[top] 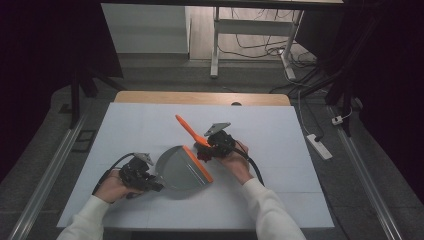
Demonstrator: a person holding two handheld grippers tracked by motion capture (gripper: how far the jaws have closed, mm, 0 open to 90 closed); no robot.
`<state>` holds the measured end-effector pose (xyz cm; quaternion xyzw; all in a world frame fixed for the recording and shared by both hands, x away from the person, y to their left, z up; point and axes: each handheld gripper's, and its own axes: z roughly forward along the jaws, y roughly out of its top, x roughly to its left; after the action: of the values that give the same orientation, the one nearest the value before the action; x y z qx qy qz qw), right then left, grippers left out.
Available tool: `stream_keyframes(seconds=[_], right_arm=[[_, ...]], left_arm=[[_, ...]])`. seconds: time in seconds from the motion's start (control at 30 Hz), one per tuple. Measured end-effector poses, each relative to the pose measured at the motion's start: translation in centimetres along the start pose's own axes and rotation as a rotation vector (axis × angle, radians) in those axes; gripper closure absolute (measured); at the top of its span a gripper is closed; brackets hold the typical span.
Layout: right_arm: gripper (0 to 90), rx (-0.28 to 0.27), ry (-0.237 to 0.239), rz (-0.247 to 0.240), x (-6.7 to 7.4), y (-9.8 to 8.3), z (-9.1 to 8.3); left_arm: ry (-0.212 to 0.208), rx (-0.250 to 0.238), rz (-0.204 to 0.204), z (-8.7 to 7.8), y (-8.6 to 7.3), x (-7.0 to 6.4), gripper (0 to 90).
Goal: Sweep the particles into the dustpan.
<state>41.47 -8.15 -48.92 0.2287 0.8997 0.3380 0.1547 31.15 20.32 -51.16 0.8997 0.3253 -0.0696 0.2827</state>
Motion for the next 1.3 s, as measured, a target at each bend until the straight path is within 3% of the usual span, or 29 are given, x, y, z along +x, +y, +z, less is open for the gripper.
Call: stream_keyframes(seconds=[0.57, 0.67, 0.93, 1.03, 1.3], right_arm=[[70.2, -0.018, 0.041, -0.016, 1.9, 0.5, 0.3], [70.2, -0.034, 0.073, -0.006, 2.3, 0.7, 0.2], [70.2, -0.062, 0.129, -0.049, 4.0, 1.6, -0.1], [70.2, -0.093, 0.101, -0.028, 3.4, 1.6, -0.8], [70.2, -0.115, 0.047, 0.027, 1.4, 1.1, -1.8]], left_arm=[[0.006, 0.003, 0.001, 0.1, 0.0, -0.1, 62.1], [0.006, 0.003, 0.002, 0.1, 0.0, -0.1, 62.1], [0.007, 0.003, 0.003, 0.1, 0.0, -0.1, 62.1], [0.009, 0.001, 0.004, 0.1, 0.0, -0.1, 62.1], [0.009, 0.002, 0.006, 0.2, 0.0, -0.1, 62.1]])
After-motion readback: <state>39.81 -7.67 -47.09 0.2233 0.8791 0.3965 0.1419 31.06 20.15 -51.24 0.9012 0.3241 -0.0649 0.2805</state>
